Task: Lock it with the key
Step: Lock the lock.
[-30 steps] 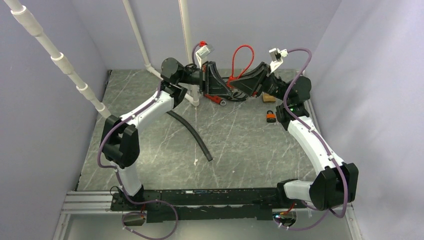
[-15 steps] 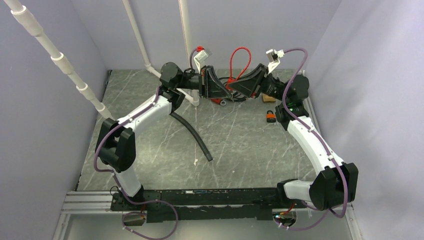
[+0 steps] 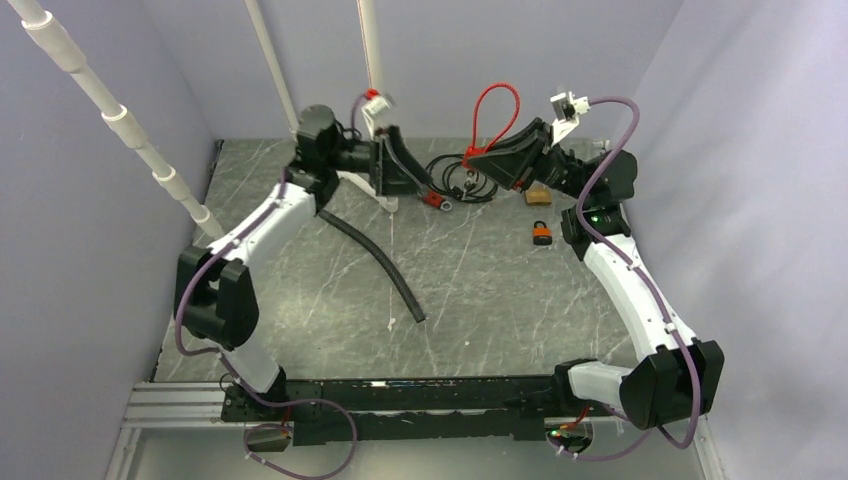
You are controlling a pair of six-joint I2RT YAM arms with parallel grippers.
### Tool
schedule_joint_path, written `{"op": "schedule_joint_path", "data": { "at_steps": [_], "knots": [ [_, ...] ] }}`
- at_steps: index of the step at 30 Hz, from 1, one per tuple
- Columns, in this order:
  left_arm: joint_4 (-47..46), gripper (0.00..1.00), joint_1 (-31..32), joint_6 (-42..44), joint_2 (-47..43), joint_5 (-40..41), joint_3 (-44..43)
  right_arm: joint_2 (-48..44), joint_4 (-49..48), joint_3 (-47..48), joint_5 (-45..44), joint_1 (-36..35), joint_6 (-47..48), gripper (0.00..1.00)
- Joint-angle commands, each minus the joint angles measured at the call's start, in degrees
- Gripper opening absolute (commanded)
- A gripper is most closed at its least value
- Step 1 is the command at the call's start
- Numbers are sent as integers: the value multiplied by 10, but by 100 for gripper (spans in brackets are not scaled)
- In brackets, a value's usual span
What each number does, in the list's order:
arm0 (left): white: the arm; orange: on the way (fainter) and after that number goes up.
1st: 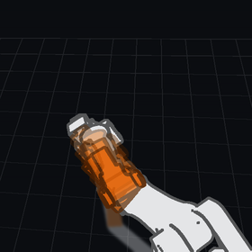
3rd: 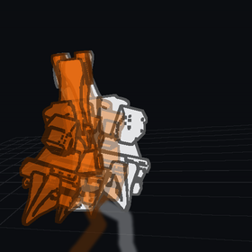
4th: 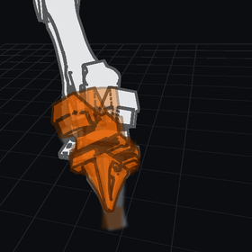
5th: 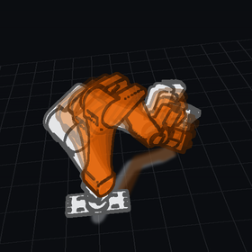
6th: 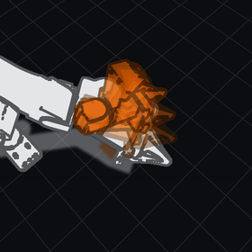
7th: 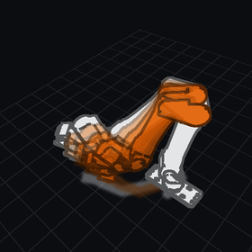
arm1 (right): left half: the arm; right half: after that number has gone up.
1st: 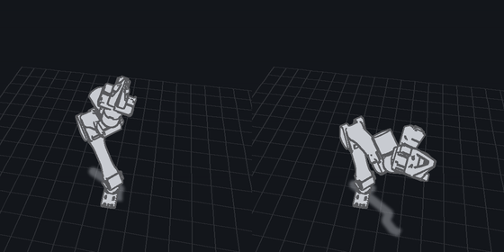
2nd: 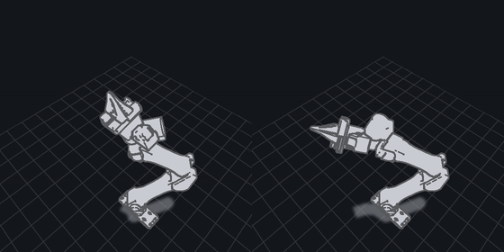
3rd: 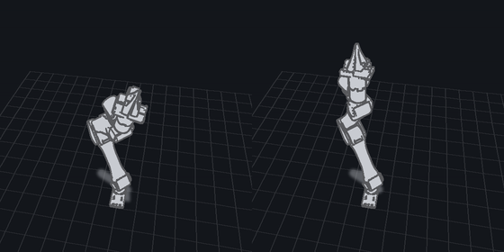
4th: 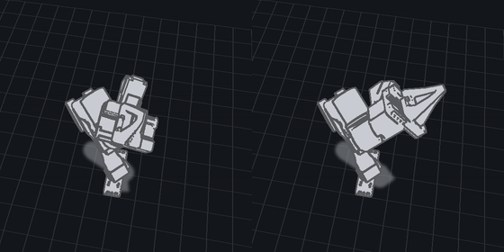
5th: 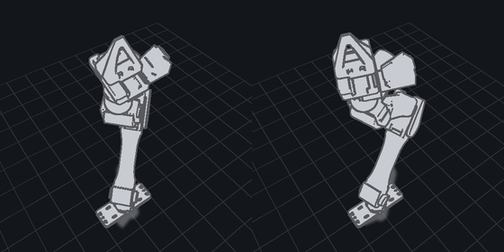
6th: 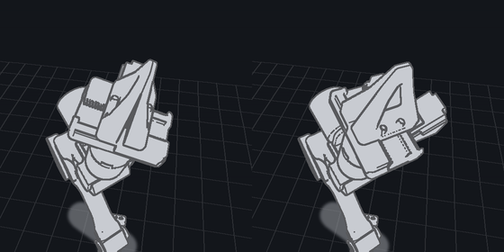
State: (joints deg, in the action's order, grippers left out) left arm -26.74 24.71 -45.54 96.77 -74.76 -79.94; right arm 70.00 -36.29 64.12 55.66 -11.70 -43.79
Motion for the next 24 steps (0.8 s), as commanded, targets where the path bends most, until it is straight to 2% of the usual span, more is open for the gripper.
{"op": "schedule_joint_path", "data": {
  "at_steps": [1, 4, 9, 14, 18, 22, 24],
  "knots": [
    [184, 85, -28, 167, -71, -1, -93, -8, 30, -6, 70, -2, 41, 0],
    [159, 81, -21, 121, -69, 19, -109, 6, 66, 6, 101, -10, 64, 0],
    [210, 80, 14, 115, -52, 72, -155, 30, 100, 31, 126, -30, 94, 0],
    [179, 76, 44, 92, -50, 81, -140, 47, 125, 47, 132, -46, 122, 0],
    [181, 65, 54, 91, -45, 98, -134, 55, 129, 58, 135, -57, 132, 0],
    [131, 48, 54, 62, -39, 98, -124, 58, 149, 65, 136, -65, 149, 0],
    [124, 43, 55, 57, -37, 97, -121, 59, 146, 64, 137, -66, 147, 0]
  ]
}}
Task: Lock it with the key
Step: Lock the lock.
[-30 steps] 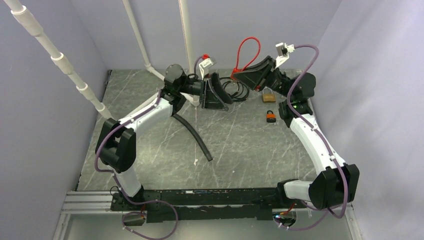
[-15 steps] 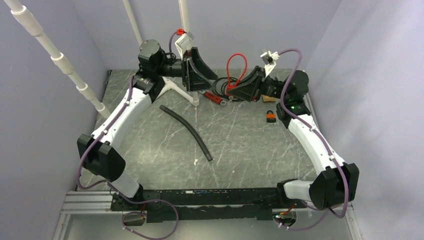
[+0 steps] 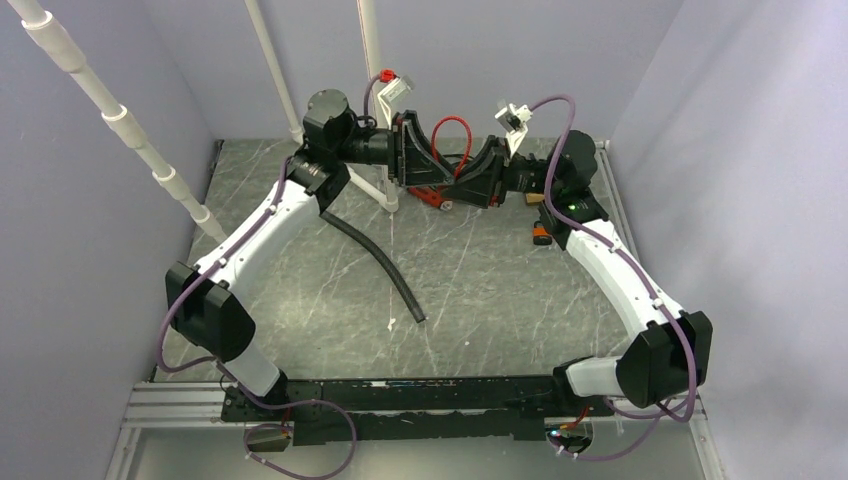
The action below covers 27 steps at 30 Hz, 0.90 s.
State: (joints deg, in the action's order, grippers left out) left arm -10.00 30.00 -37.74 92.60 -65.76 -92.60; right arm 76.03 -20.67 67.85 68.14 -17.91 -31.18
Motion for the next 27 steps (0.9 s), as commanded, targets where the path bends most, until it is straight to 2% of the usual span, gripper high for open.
{"op": "schedule_joint_path", "data": {
  "at_steps": [1, 6, 11, 14, 15, 16, 17, 19, 21, 23, 27],
  "knots": [
    [-38, 39, 2, -18, 6, 8, 5, 0, -10, 28, 13, -5, 22, 0],
    [-16, 26, 3, 0, 7, 18, 0, 8, -4, 39, 15, -8, 22, 0],
    [16, 29, 6, 24, 11, 18, -10, 10, 3, 44, 14, -12, 27, 0],
    [9, 11, 7, 17, 9, 14, -2, 11, -3, 45, 11, -12, 26, 0],
    [4, 2, 7, 9, 9, 12, 2, 11, -2, 47, 10, -12, 27, 0],
    [-7, 0, 8, -1, 9, 9, 5, 13, 1, 50, 8, -11, 29, 0],
    [-22, 0, 7, -13, 10, -1, 9, 15, 3, 51, 6, -11, 27, 10],
    [-58, 0, 2, -38, 12, -14, 9, 17, 1, 50, 1, -4, 15, 51],
    [-122, 0, -15, -88, 14, -14, 13, 13, 8, 43, -10, 8, 13, 75],
    [-156, 0, -30, -127, 21, -18, 7, 5, 15, 30, -25, 20, 20, 82],
    [-177, 0, -42, -150, 23, -9, -5, -9, 6, 0, -61, 26, 21, 82]
  ]
}}
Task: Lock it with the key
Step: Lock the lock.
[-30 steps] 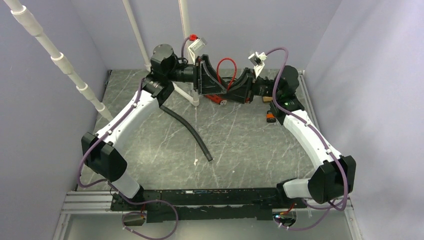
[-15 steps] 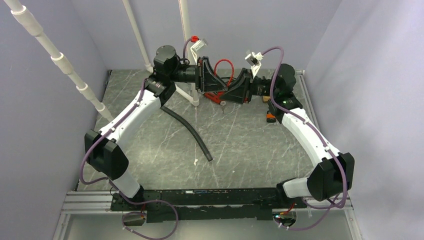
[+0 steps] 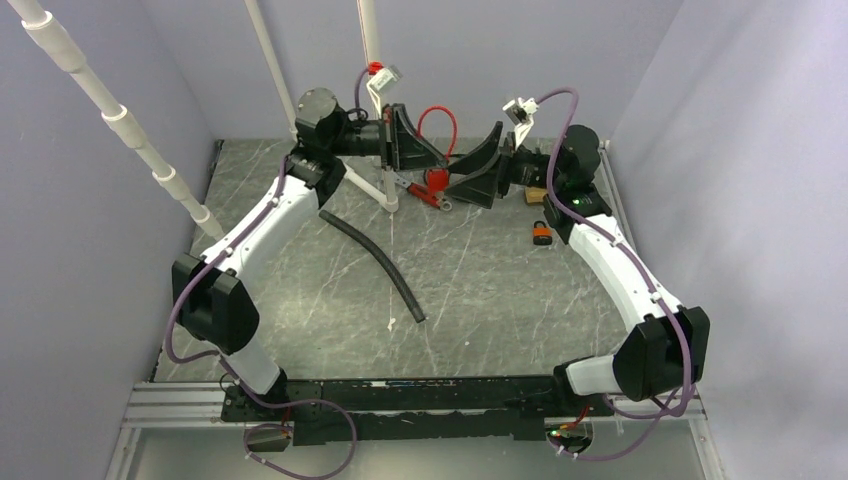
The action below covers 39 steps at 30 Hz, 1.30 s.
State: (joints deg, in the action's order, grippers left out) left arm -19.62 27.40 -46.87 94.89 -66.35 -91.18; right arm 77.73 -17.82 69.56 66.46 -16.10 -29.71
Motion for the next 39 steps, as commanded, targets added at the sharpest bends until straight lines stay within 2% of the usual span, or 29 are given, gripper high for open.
{"op": "schedule_joint_path", "data": {
  "at_steps": [1, 4, 10, 14, 23, 29, 34, 36, 39],
  "knots": [
    [-83, 0, -16, -61, 1, 1, -22, -27, -39, -28, -51, 7, -6, 82],
    [-90, 0, -17, -67, 1, 8, -25, -30, -89, -51, -63, 4, -42, 78],
    [-90, 0, -17, -64, -3, 23, -26, -27, -98, -57, -75, -24, -43, 73],
    [-84, 0, -17, -58, -6, 34, -21, -23, -102, -51, -80, -37, -37, 62],
    [-82, 0, -18, -46, -14, 64, -9, -29, -104, -62, -92, -45, -37, 25],
    [-121, 0, -17, -44, -17, 71, 11, -31, -95, -65, -104, -46, -35, 1],
    [-142, 0, -19, -8, -32, 110, 43, -38, -72, -72, -111, -46, -23, 0],
    [-135, 0, -21, 15, -40, 128, 51, -42, -45, -74, -117, -46, 3, 0],
    [-156, 0, -30, 4, -34, 136, 47, -50, 7, -79, -135, -46, 53, 0]
  ]
}}
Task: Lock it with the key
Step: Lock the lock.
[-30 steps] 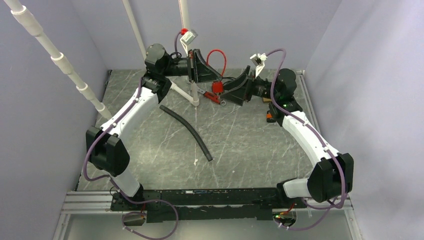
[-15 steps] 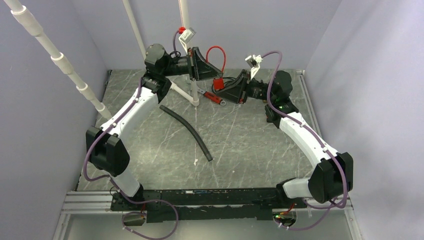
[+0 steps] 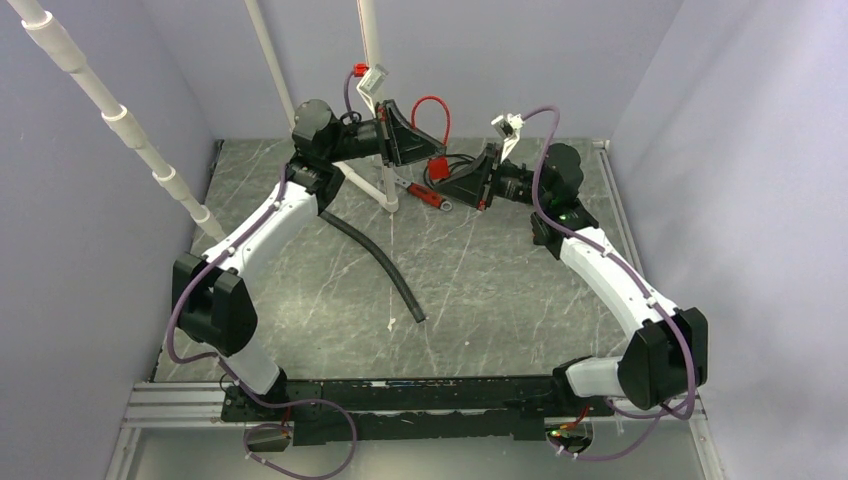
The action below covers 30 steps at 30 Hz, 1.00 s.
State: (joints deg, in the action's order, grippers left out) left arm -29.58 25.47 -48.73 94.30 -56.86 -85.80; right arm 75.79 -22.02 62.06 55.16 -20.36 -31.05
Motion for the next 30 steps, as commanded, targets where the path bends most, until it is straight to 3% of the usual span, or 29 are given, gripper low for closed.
{"op": "schedule_joint_path", "data": {
  "at_steps": [1, 8, 12, 14, 17, 19, 23, 27, 30],
  "knots": [
    [-58, 0, -12, 20, -26, 45, -11, -33, 64, -7, -30, -4, 82, 0],
    [-55, 0, -19, -8, -25, 72, -27, -41, 118, -23, -68, -4, 143, 0],
    [-67, 0, -19, -20, -18, 54, -33, -35, 94, -23, -26, -4, 124, 0],
    [-67, 0, -19, -23, -18, 43, -27, -31, 89, -15, -8, -4, 119, 16],
    [-74, 0, -19, -24, -19, 20, -16, -38, 100, -2, -8, -3, 138, 25],
    [-83, 0, -19, -28, -20, 1, -13, -44, 114, 7, -5, -1, 149, 37],
    [-93, 0, -19, -42, -17, -15, -13, -60, 122, 5, -8, 1, 160, 22],
    [-112, 0, -19, -59, -11, -31, -19, -52, 116, 5, -17, 1, 153, 50],
    [-124, 0, -19, -71, -6, -47, -20, -46, 103, 16, -24, 1, 154, 53]
  ]
}}
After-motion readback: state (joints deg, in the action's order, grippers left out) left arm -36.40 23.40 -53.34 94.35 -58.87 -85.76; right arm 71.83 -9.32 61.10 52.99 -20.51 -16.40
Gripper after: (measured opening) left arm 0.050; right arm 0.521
